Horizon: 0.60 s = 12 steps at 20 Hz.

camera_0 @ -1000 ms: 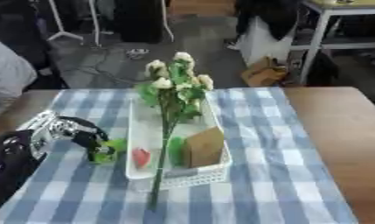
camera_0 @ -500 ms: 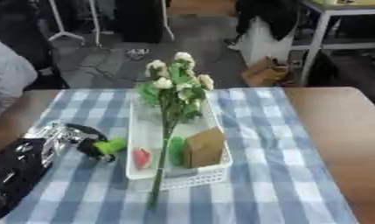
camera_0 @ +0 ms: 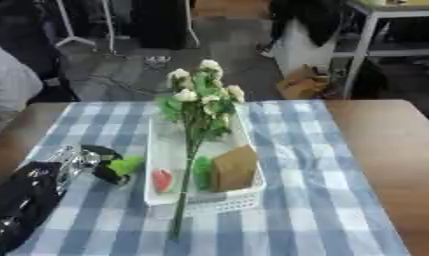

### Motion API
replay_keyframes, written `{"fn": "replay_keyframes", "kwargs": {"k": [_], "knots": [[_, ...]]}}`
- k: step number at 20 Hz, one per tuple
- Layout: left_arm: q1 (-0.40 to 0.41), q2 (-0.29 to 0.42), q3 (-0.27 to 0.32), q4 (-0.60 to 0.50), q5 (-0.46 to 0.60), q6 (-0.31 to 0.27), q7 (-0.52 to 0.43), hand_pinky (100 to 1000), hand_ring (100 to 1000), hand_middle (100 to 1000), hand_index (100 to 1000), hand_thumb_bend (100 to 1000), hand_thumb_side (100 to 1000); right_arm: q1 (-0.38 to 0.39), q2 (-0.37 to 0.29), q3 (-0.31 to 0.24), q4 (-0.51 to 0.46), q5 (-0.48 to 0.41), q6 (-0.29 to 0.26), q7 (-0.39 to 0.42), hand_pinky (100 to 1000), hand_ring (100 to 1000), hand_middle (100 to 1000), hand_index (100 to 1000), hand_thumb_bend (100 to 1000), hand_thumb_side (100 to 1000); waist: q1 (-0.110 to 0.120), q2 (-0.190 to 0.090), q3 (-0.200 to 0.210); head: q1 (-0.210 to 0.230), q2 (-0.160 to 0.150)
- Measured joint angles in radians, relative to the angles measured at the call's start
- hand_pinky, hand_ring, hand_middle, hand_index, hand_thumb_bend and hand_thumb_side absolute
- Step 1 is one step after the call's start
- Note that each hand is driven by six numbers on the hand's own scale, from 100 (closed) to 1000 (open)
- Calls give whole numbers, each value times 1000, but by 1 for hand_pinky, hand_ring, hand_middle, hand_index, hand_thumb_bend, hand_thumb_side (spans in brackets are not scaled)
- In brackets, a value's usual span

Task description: Pick up objects on the table and place them in the box.

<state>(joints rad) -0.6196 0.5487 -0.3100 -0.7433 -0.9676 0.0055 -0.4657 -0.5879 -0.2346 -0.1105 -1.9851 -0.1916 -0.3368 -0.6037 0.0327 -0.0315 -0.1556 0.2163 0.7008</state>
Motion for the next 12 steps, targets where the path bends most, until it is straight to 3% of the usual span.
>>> {"fn": "replay_keyframes", "kwargs": {"k": [1, 2, 3, 4, 5, 6, 7, 10, 11, 12], "knots": [[0, -4, 0, 3, -12, 7, 25, 641, 824, 819, 1000, 100, 465, 0, 0, 0, 0, 0, 0, 0, 613, 591, 552, 535, 100, 630, 0, 0, 0, 0, 0], [0, -7, 0, 6, -25, 12, 51, 467, 724, 747, 948, 100, 334, 0, 0, 0, 0, -1, 0, 0, 612, 590, 552, 535, 100, 630, 0, 0, 0, 0, 0], [-1, -11, 0, 8, -38, 17, 77, 316, 606, 680, 881, 100, 273, 0, 0, 0, 0, -2, 0, 0, 612, 590, 552, 535, 100, 630, 0, 0, 0, 0, 0], [-3, -13, 0, 11, -52, 21, 99, 316, 606, 680, 881, 100, 273, 0, 0, 0, 0, -3, 0, 0, 612, 590, 552, 535, 100, 630, 0, 0, 0, 2, 0], [-6, -14, 0, 15, -64, 23, 118, 170, 505, 611, 807, 100, 235, 0, 0, 0, 0, -3, 0, 1, 612, 590, 551, 536, 100, 630, 0, 0, 0, 3, 0], [-8, -16, 0, 21, -78, 25, 134, 115, 461, 571, 774, 100, 221, 0, 0, 0, 0, -3, 1, 1, 612, 590, 551, 536, 100, 630, 0, 0, 0, 4, 0], [-9, -20, 1, 27, -90, 27, 148, 100, 388, 486, 701, 100, 205, 0, 0, 0, 0, -4, 1, 2, 613, 590, 551, 536, 100, 630, 0, 0, 0, 4, 0], [-17, -25, 9, 48, -118, 28, 178, 100, 355, 442, 663, 100, 205, 0, 0, 0, 0, -4, 3, 5, 613, 590, 551, 536, 100, 630, 0, 0, 0, 4, 0], [-18, -28, 13, 55, -125, 27, 186, 100, 283, 344, 585, 100, 215, 0, 0, 0, 0, -5, 3, 5, 613, 590, 551, 536, 100, 629, 0, 0, 0, 4, 0], [-20, -30, 16, 61, -128, 25, 192, 100, 283, 344, 585, 100, 215, 0, 0, 0, 0, -7, 3, 6, 613, 590, 551, 536, 100, 629, 0, 0, 0, 4, 0]]}}
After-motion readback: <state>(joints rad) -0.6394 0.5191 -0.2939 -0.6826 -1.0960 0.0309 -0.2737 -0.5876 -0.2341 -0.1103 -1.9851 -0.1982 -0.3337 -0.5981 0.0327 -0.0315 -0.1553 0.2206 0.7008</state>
